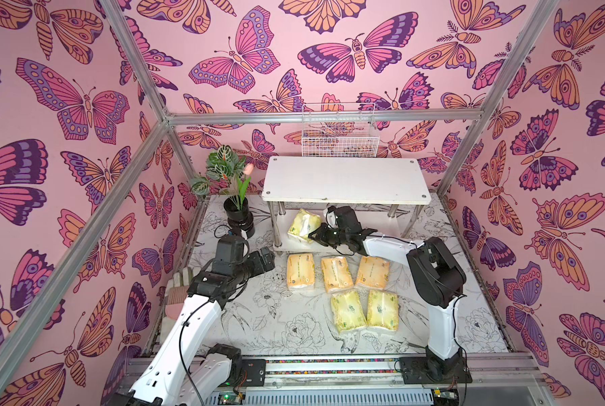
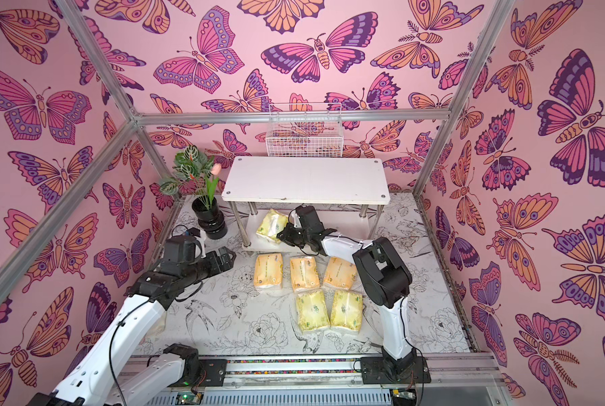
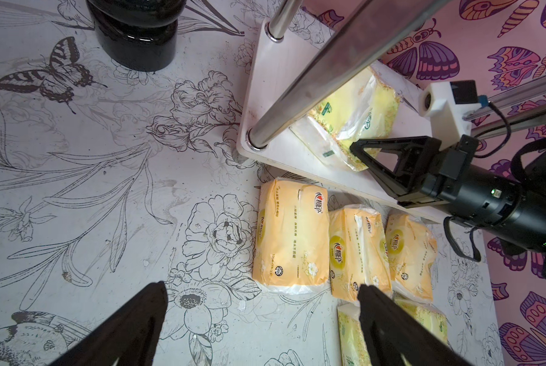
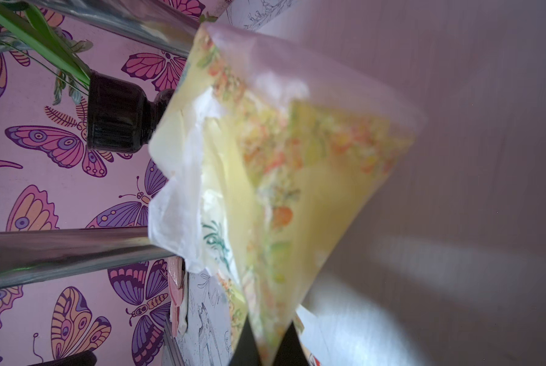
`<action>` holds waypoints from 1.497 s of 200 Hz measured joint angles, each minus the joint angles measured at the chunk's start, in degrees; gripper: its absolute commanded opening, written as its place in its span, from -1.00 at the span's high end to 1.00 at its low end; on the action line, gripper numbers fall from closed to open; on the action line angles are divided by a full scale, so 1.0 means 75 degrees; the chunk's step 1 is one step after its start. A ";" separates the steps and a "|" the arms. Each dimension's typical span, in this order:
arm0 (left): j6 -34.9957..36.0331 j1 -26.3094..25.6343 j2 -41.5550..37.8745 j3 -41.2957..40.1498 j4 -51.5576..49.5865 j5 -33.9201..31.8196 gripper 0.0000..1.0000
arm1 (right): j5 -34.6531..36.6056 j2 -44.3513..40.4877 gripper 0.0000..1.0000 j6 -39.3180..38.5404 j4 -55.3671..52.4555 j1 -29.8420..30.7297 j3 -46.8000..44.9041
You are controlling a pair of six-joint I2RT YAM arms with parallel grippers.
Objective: Place the tissue boxes on the shelf by color
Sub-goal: Place a box of tissues on the shelf, then adjust the box of tissues on the shelf.
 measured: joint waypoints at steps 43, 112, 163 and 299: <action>-0.0009 0.0000 -0.0006 -0.0076 0.0003 0.0038 -0.99 | -0.0431 -0.0015 0.57 0.0023 0.0079 -0.0015 -0.0172; -0.0061 0.0000 -0.0009 -0.0111 0.0003 0.0082 -0.99 | -0.0303 -0.0729 -0.29 -0.0198 -0.0230 -0.0038 -0.0536; -0.0117 0.0000 -0.0052 -0.0111 0.0003 0.0219 -0.99 | 0.0178 -0.1198 -0.32 -0.0137 0.0044 -0.0169 -0.0810; -0.0271 0.0000 -0.0157 -0.0335 0.0006 0.0425 -0.99 | 0.0233 0.0143 -0.31 0.0994 0.1072 -0.0201 -0.0114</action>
